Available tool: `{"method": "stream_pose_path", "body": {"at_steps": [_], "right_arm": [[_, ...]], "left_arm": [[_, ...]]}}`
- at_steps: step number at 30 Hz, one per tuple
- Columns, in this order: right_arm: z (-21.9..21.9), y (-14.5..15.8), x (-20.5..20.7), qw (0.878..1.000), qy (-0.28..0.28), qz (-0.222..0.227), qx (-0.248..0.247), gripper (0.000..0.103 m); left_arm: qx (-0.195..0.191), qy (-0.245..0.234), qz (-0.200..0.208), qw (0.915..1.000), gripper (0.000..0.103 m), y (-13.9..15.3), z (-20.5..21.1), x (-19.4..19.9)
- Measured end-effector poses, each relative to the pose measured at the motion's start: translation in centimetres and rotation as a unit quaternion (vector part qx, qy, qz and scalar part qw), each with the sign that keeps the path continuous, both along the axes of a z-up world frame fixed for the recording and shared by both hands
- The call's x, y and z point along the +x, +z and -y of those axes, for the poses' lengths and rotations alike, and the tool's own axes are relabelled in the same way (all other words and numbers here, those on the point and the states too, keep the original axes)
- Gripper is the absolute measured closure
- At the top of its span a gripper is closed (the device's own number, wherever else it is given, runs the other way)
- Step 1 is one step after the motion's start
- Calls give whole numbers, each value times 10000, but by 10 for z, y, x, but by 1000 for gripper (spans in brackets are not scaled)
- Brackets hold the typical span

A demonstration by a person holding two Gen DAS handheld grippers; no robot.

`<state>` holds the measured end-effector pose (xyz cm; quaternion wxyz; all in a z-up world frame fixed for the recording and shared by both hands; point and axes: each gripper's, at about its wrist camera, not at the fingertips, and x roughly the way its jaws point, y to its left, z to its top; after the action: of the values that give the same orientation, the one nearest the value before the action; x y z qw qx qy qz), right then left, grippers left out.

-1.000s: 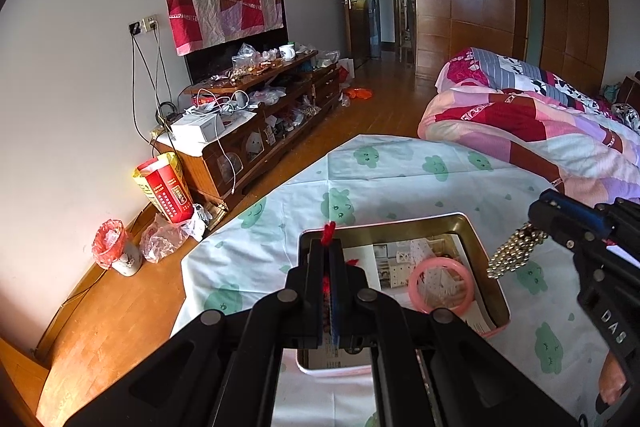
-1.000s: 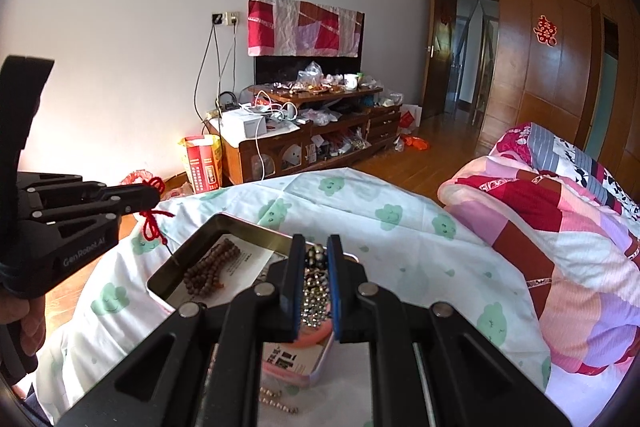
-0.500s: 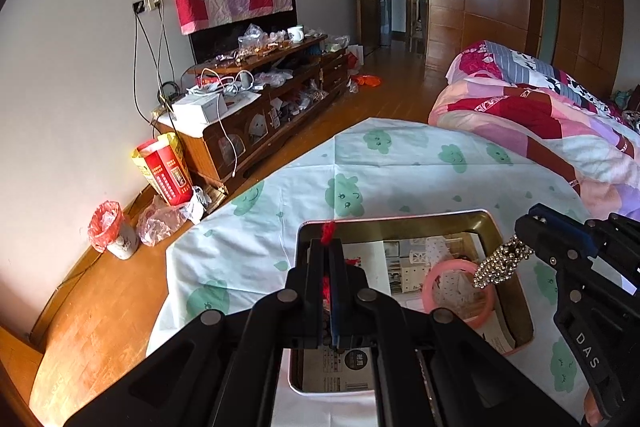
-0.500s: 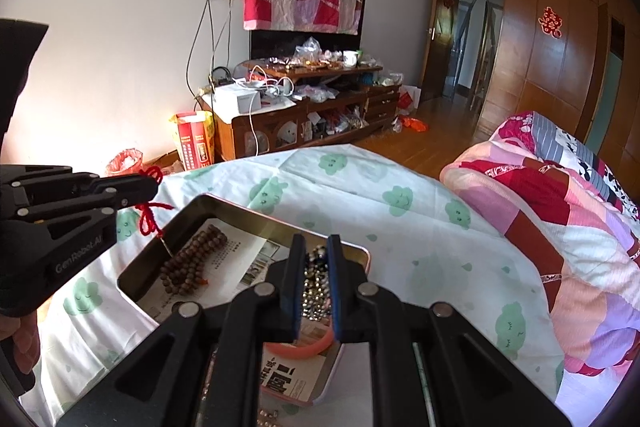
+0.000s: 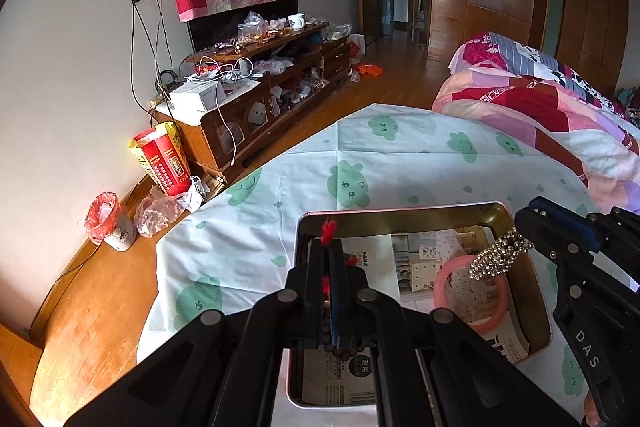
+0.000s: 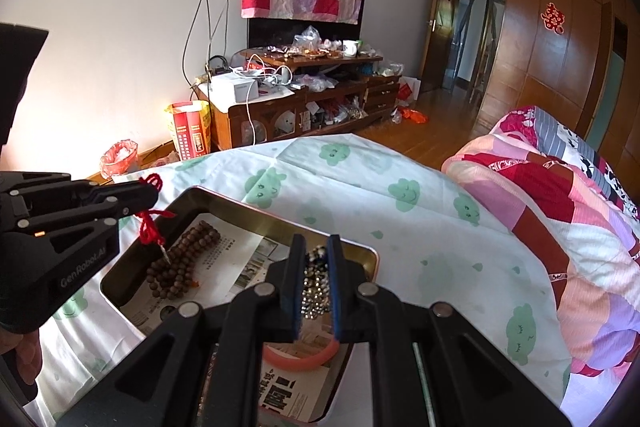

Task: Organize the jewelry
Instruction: 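Lower the red cord and silver bead tray into the tin and open both tools, then withdraw both tools from the tin toward the jewelry beside it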

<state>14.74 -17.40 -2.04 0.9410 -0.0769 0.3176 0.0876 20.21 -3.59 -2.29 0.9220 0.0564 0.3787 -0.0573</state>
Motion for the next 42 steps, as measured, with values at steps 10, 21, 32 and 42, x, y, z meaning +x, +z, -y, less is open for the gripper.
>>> {"method": "stream_pose_path", "body": {"at_steps": [10,21,32,42], "right_arm": [[0,-11,6,9999,-49,-147,-55,90],[2,-16,6,9998,-56,-185,-60,88],[8,-23,-2,9994,-266,-204,-33,44],[15,-27,-9,9990,-361,-255,45,39]], "left_arm": [[56,-32,-76,10000,102,-8,4,3],[171,-61,-171,9997,101,-15,9,3],[364,289,125,9988,22,-12,-1,-6],[352,161,52,9992,22,-10,1,-11]]}}
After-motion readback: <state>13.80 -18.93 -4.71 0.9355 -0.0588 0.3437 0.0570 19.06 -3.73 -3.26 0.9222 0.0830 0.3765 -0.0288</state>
